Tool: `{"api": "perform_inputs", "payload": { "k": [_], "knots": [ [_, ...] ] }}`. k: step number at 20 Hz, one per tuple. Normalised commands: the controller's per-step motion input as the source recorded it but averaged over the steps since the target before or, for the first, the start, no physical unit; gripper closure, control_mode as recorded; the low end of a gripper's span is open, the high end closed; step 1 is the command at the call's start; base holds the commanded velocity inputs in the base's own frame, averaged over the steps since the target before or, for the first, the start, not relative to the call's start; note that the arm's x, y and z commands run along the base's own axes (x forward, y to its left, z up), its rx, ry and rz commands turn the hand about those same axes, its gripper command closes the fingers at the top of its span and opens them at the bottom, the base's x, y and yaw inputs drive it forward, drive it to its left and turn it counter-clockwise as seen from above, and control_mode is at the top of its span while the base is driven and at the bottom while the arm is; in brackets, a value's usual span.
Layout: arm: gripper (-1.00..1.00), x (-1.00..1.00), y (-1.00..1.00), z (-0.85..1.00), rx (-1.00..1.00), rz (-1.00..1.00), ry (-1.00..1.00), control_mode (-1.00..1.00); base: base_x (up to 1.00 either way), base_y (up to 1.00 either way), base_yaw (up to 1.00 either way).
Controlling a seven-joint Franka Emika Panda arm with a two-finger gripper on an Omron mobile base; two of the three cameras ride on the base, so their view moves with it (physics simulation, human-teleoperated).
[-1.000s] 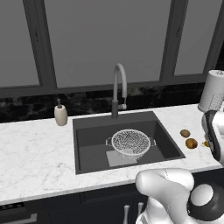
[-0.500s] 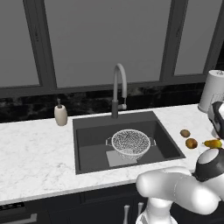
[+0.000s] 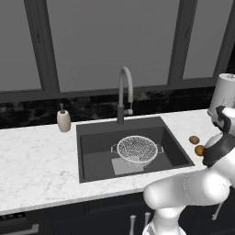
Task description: Put the colander in the sink, put the pear, pear, kiwi in the colander, and turn on the sink faucet and pour water over the colander.
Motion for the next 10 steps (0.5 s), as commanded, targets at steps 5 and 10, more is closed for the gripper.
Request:
{"api": "perform_inputs", "payload": {
  "k": [5, 10],
  "knots": [
    [-1.0, 0.32, -0.12, -0.34, 0.0, 0.14, 0.02, -1.0, 0.0, 0.0, 0.0],
    [-1.0, 0.21, -0.3, -0.24, 0.0, 0.16, 0.0, -1.0, 0.0, 0.0, 0.0]
  ]
}}
